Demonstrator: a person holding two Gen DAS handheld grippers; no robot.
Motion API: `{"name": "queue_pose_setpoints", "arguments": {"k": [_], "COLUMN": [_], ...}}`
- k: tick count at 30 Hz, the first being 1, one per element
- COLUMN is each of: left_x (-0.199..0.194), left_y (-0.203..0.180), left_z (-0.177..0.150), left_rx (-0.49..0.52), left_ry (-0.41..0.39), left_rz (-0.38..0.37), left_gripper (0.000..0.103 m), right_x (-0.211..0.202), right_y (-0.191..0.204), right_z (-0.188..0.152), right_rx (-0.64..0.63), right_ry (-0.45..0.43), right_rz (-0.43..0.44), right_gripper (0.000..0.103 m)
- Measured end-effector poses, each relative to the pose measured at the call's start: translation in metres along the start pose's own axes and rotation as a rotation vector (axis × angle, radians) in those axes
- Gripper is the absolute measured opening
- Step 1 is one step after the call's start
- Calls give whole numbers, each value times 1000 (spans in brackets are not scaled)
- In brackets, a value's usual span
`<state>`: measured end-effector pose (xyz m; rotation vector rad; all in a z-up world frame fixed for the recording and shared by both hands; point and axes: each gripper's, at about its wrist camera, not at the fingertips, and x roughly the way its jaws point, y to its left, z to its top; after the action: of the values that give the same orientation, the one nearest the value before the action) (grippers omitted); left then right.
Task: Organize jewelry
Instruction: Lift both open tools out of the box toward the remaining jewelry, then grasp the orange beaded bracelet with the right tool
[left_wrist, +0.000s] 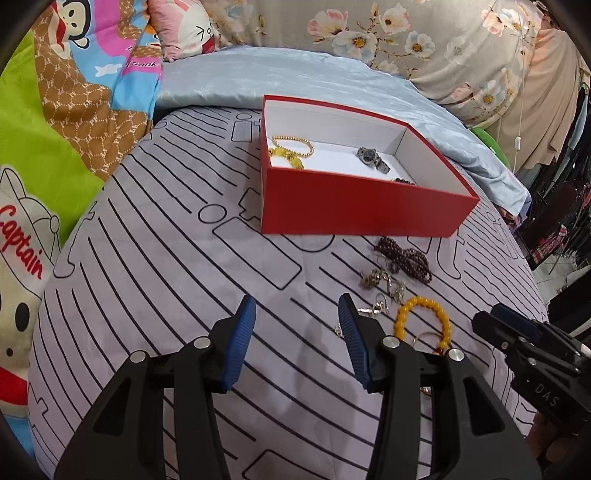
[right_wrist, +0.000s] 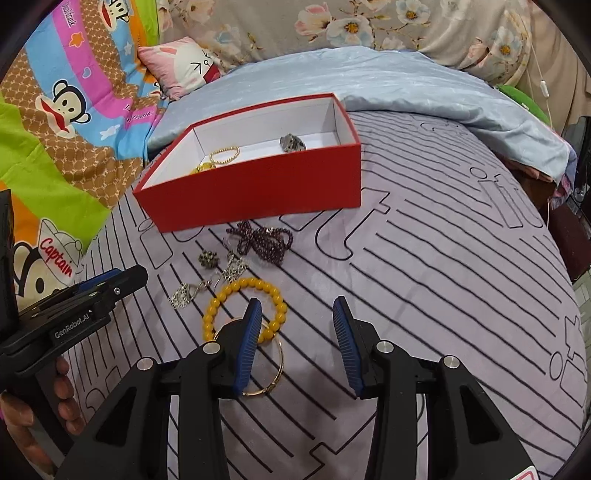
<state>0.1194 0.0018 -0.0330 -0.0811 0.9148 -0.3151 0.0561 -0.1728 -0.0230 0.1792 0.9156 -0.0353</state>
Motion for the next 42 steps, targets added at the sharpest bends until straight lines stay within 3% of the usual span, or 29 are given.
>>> {"name": "queue_pose_setpoints", "arguments": {"k": [13, 25, 29, 42], "left_x": [2, 4, 3, 5], "left_y": [-2, -5, -7, -22], "left_z": [-12, -13, -13, 3], "left_rx": [9, 10, 12, 25], "left_ry": [25, 36, 34, 28], "left_rz": [-17, -31, -34, -73], "left_gripper": [45, 45, 45, 45], "right_x": [23, 36, 37, 16], "right_y": [9, 16, 16, -7], "right_z": [-3, 1, 1, 2], "right_rx": [-9, -33, -51, 32], "right_ry": [40, 48, 46, 6], "right_rz": [12, 7, -11, -12], "right_gripper": [36, 20, 10, 6]}}
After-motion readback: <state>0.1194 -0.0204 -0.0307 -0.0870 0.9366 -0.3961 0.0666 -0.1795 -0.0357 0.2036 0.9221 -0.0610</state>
